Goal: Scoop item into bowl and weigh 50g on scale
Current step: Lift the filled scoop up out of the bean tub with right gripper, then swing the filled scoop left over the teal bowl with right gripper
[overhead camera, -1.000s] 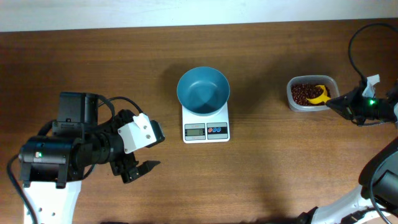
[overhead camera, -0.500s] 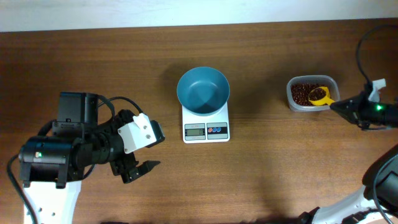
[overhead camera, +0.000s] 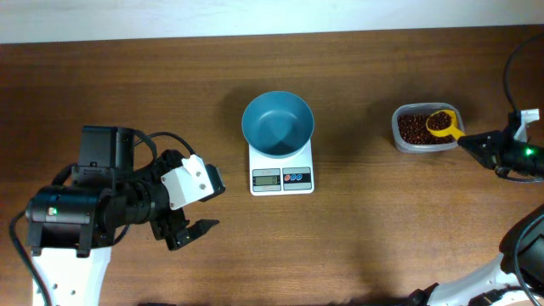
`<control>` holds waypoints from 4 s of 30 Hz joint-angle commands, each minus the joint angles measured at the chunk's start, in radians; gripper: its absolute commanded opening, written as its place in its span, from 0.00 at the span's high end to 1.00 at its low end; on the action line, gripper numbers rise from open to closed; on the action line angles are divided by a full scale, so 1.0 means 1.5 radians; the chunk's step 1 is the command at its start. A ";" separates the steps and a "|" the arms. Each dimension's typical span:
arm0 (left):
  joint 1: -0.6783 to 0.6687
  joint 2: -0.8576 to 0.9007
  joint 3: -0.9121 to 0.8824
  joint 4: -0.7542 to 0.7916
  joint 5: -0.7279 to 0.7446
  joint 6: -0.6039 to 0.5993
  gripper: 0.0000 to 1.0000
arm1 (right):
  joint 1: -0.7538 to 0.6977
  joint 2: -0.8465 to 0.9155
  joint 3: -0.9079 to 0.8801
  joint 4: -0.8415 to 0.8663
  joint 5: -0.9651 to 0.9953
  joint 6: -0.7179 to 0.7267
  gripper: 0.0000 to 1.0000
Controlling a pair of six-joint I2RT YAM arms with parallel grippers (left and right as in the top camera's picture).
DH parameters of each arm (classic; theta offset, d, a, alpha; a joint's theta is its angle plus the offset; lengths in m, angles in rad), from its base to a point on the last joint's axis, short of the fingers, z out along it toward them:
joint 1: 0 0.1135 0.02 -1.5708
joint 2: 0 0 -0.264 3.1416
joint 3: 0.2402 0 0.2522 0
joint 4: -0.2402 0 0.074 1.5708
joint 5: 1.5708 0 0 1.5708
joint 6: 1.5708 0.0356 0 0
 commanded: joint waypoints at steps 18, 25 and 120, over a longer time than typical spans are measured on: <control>0.005 0.001 0.010 -0.001 0.002 -0.006 0.01 | -0.049 0.005 -0.019 -0.065 -0.088 -0.120 0.96; 0.005 0.001 0.010 -0.001 0.002 -0.006 0.01 | -0.071 0.005 -0.103 -0.026 -0.144 -0.139 0.96; 0.005 0.001 0.010 -0.001 0.002 -0.006 0.01 | 0.476 0.005 -0.050 0.321 -0.256 0.144 0.96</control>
